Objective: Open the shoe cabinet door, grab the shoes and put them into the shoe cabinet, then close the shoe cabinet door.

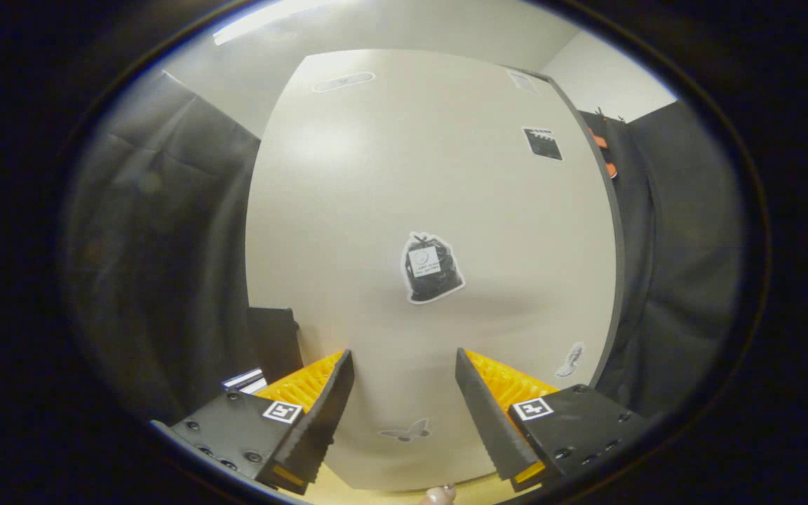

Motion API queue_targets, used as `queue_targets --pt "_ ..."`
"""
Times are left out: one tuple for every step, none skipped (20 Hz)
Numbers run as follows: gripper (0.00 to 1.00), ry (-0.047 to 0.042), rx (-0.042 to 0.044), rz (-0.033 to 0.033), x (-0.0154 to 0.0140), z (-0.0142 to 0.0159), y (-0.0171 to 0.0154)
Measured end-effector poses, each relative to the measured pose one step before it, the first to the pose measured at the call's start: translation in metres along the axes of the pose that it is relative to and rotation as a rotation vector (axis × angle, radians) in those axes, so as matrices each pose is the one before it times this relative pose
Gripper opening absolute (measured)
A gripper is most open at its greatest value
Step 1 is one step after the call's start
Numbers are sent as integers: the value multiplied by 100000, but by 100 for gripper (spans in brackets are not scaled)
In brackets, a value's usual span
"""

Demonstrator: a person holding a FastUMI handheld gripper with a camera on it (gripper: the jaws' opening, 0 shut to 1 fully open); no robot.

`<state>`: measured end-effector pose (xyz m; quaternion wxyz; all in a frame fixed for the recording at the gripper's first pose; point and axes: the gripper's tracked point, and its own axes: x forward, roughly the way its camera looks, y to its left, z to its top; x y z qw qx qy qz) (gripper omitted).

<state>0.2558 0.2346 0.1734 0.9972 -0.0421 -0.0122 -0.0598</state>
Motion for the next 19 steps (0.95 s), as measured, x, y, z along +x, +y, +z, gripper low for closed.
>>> queue_targets --pt "93 17 196 -104 368 -9 -24" --pt "93 -30 -10 -292 282 -29 37" --pt "93 -50 -430 -392 166 -49 210" --pt "93 19 -613 -461 109 -11 243" --pt "93 305 -620 -379 -51 9 308" --pt "93 118 -557 -367 127 33 171" --pt "93 325 -248 -133 136 -55 185" --pt "93 381 45 -110 113 -85 112" --pt "93 187 162 -160 138 -63 134" --pt "93 83 109 -199 7 -20 28" --pt "93 20 -42 -211 177 104 -15" --pt "93 62 -195 -154 115 17 94" --pt "93 219 9 -329 87 -32 95" --pt "93 -22 -517 -609 139 30 38" --pt "93 -16 -454 -608 13 52 40" --pt "93 61 -342 -312 -88 -17 88" --pt "93 -505 -19 -75 -140 19 66" --pt "93 -392 -186 174 -137 37 -13" --pt "93 -116 -87 -48 -5 57 -89"
